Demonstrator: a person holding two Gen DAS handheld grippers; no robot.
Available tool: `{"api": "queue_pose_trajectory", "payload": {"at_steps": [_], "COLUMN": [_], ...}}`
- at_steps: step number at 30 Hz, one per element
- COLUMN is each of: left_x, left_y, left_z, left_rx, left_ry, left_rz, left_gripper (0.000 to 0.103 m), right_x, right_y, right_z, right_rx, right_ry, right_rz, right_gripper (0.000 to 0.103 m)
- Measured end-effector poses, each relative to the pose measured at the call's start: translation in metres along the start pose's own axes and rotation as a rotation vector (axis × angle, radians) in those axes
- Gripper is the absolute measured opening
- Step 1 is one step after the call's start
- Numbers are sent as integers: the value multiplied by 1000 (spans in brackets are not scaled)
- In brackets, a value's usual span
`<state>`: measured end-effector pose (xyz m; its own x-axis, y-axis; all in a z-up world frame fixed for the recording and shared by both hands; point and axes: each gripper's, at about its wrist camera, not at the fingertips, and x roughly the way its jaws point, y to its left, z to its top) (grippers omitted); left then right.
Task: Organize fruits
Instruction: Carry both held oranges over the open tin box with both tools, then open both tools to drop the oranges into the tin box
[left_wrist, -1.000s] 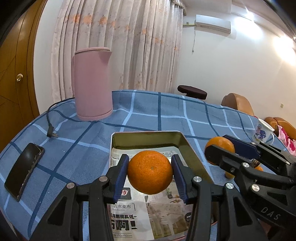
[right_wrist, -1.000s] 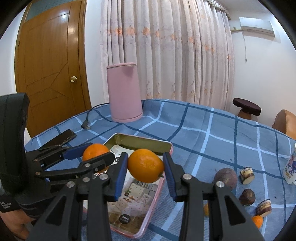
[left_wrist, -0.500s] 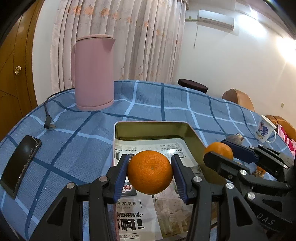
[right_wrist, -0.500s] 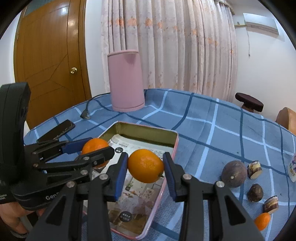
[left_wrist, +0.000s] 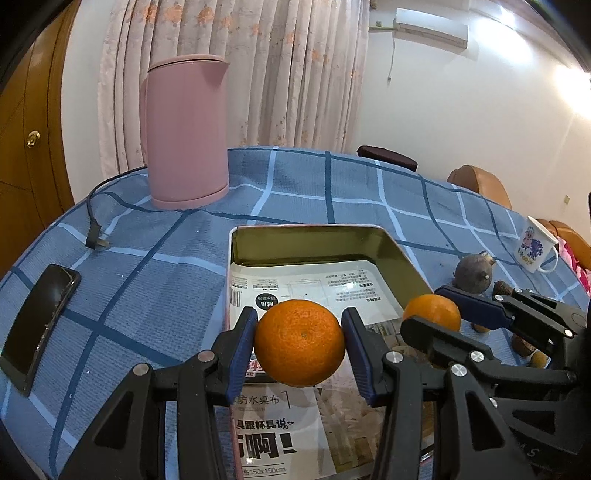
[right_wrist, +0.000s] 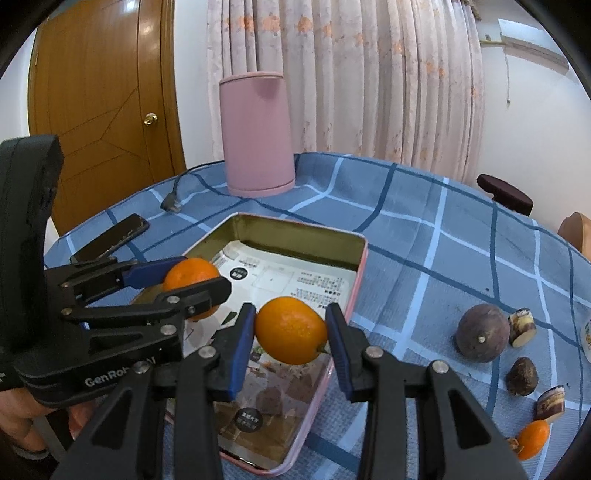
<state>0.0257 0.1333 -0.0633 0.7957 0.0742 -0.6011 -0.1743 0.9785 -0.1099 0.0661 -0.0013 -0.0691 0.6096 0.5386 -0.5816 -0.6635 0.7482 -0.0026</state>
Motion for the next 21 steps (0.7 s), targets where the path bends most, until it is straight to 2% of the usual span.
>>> {"api": "queue_pose_trajectory", "payload": {"at_steps": [4, 7, 9, 12, 17, 21], "left_x": [-3, -8, -12, -20, -35, -40], "left_y": [0, 1, -1, -8, -31, -57], "left_z": [0, 1, 1, 3, 4, -1], "left_rx": [-5, -7, -7, 0, 30, 58], "left_ry": [7, 1, -6, -27, -70, -84], "left_rz": [18, 16, 22, 17, -22, -84], "left_gripper": [51, 54, 61, 73, 73, 74], "right_x": [-1, -7, -12, -26, -71, -108], "right_y": [-1, -3, -8, -15, -36, -74], "right_z": [-1, -2, -2, -6, -29, -60], "right_rx": [9, 17, 31, 47, 46, 130], "right_ry": [-8, -24, -40, -55, -98, -104], "right_rz": [18, 9, -6, -3, -119, -240], "right_gripper": [46, 55, 66, 68, 72, 73]}}
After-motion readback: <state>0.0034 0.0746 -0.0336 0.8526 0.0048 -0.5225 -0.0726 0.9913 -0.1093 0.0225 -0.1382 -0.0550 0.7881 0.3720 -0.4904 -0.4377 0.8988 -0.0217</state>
